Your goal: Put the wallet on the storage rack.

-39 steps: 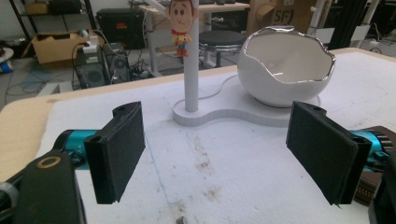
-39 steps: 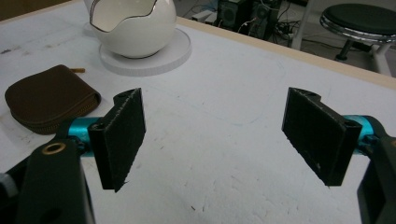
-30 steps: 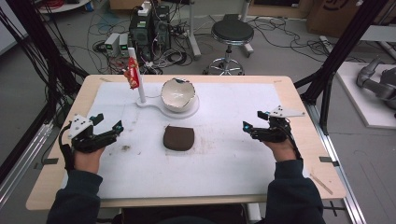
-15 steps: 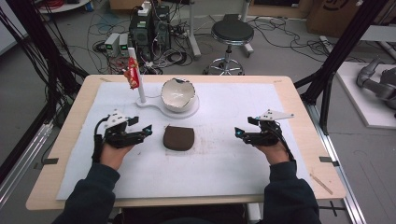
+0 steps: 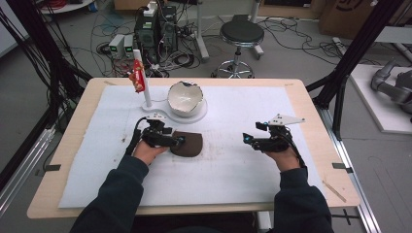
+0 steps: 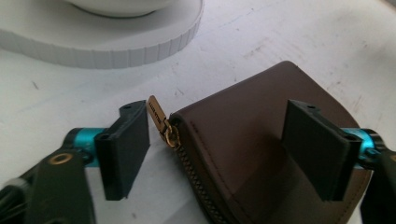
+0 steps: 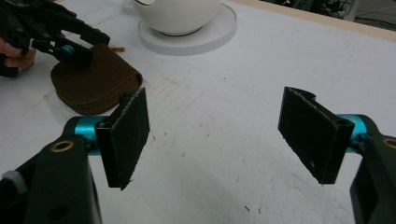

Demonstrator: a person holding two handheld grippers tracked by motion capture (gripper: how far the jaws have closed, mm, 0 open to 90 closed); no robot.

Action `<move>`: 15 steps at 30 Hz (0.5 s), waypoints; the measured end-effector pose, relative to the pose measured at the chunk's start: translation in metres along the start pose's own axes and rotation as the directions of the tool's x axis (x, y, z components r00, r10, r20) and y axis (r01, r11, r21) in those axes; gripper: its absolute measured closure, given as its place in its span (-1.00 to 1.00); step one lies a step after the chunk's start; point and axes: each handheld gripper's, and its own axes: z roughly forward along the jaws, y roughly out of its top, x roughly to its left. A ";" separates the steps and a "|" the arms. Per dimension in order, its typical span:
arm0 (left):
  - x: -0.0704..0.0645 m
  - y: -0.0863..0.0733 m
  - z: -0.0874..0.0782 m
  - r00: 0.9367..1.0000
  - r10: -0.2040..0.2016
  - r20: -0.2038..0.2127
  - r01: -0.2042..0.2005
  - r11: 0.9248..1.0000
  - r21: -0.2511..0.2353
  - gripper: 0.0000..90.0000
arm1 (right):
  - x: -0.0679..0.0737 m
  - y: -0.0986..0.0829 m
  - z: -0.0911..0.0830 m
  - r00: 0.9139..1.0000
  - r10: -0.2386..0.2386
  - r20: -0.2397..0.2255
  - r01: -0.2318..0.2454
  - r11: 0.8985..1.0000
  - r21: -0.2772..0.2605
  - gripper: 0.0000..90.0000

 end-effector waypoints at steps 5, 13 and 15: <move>0.006 -0.002 0.001 0.998 -0.041 0.038 0.041 0.999 0.002 -0.51 | 0.000 0.000 0.001 1.000 0.000 -0.006 0.000 1.000 0.005 -0.44; 0.007 -0.004 0.000 0.995 -0.064 0.082 0.064 0.998 -0.006 -0.21 | -0.001 0.000 0.001 1.000 0.005 -0.009 -0.005 1.000 0.005 -0.43; 0.009 -0.006 -0.004 0.992 -0.073 0.100 0.077 0.996 -0.044 0.00 | -0.001 0.000 0.000 1.000 0.006 -0.009 -0.006 1.000 0.004 -0.43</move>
